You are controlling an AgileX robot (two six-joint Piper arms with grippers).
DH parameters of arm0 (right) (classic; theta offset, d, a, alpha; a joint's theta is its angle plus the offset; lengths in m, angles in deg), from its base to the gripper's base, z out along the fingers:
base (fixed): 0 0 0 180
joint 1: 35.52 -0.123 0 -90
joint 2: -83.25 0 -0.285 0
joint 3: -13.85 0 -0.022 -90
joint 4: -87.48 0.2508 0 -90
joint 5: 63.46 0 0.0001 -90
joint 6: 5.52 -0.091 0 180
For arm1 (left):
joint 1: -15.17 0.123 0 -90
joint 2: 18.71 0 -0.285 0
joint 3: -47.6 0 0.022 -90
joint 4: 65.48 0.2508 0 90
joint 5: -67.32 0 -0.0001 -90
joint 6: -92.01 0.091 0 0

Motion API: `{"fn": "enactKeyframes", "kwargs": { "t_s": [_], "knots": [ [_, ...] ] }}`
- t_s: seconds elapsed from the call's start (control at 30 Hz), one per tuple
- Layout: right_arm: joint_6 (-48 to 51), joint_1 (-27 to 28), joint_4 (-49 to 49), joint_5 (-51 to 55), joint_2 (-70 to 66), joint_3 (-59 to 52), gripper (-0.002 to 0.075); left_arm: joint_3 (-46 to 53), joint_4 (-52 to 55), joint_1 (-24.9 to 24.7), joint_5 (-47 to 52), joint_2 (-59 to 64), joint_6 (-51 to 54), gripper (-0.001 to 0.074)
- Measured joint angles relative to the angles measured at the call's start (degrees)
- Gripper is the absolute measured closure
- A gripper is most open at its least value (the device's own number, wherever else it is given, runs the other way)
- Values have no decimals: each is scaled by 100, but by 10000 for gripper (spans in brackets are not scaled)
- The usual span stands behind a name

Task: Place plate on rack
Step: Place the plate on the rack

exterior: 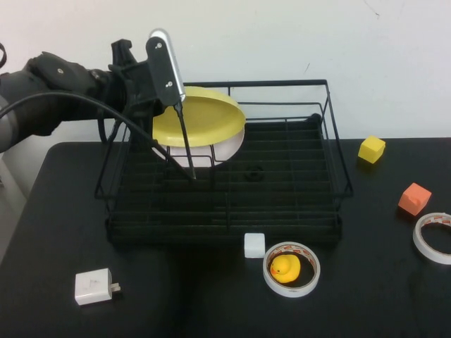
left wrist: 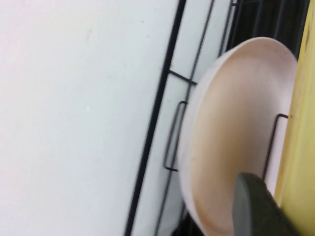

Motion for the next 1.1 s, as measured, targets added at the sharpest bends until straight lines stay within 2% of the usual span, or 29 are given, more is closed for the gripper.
{"fn": "enactKeyframes", "kwargs": {
  "t_s": [0.17, 0.67, 0.9, 1.1],
  "knots": [
    [-76, 0, -135, 0, 0, 0, 726, -51, -32, 0, -459, 35, 260, 633],
    [-230, 0, -695, 0, 0, 0, 727, -62, -258, -12, -493, 236, 301, 633],
    [-252, 0, -720, 0, 0, 0, 727, -62, -273, -167, -1026, 213, 301, 633],
    [-252, 0, -926, 0, 0, 0, 727, -62, -377, -212, -809, 51, 95, 633]
  ]
}}
